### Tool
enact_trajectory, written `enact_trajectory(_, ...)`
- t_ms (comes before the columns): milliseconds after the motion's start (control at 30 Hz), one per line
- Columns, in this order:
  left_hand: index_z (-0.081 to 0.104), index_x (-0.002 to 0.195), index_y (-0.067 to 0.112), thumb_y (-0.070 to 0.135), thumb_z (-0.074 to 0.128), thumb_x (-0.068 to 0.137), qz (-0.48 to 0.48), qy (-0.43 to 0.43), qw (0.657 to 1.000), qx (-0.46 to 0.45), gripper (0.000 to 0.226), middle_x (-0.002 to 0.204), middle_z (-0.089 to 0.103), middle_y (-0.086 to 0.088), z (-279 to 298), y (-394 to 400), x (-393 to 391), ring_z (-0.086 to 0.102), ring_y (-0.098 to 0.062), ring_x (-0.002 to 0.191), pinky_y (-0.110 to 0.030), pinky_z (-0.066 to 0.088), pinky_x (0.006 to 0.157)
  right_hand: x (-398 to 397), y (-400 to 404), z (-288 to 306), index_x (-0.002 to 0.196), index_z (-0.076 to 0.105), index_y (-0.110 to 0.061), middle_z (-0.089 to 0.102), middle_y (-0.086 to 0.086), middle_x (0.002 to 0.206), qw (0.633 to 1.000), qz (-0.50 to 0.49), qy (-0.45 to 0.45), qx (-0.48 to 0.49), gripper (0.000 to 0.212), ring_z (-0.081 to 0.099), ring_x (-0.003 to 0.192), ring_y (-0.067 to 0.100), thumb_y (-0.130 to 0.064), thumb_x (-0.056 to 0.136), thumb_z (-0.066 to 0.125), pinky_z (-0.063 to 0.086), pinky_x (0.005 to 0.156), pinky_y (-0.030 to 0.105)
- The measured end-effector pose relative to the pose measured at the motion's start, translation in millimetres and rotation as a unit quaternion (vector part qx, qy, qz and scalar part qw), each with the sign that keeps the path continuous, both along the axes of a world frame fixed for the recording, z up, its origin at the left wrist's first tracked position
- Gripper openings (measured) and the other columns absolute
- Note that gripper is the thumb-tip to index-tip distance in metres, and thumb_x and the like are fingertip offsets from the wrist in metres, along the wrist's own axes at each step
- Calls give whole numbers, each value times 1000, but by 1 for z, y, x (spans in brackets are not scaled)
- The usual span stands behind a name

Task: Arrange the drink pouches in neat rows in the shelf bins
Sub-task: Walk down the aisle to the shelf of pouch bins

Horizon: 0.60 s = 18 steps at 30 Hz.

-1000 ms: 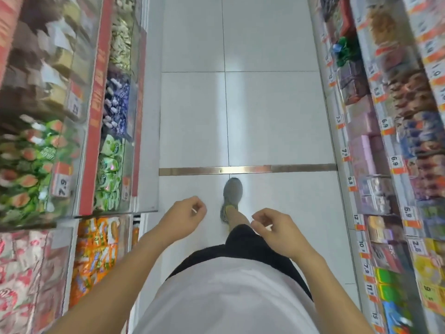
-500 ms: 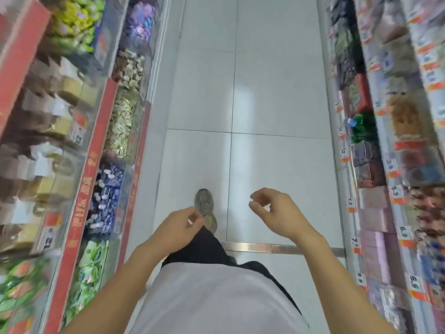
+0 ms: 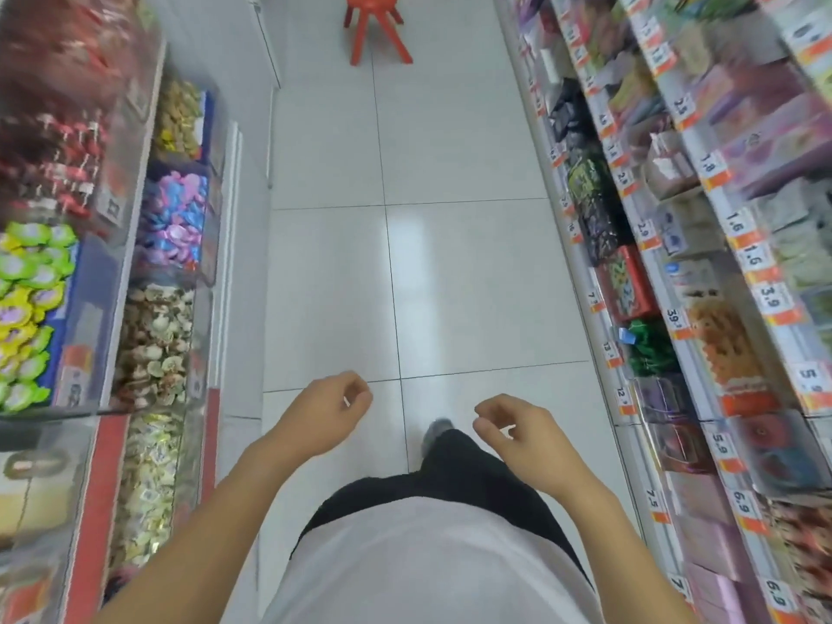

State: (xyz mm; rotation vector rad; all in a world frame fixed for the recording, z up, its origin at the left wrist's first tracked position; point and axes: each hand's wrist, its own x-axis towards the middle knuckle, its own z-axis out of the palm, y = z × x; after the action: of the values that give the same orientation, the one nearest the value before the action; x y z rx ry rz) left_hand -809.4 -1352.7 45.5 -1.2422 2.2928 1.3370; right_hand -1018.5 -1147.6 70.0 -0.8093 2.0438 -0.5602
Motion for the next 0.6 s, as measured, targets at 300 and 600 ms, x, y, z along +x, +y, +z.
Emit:
enact_trajectory(300, 61, 99, 28, 39, 49, 95, 5, -20, 1000, 12, 17, 92, 62, 18, -11, -194, -204, 60, -4, 80, -21, 47, 68, -208, -218, -25, 106, 64, -33, 67, -20, 100, 999, 40, -3, -6, 12, 62, 97, -4, -37, 96, 60, 44, 79, 12)
enact_trajectory(600, 61, 95, 33, 42, 49, 94, 77, -27, 996, 38, 15, 90, 65, 19, -16, -375, -321, 59, 2, 81, -16, 46, 69, -374, -503, -9, 112, 67, -27, 68, -17, 101, 993, 110, -11, -49, 21, 62, 97, -6, -37, 95, 61, 44, 81, 12)
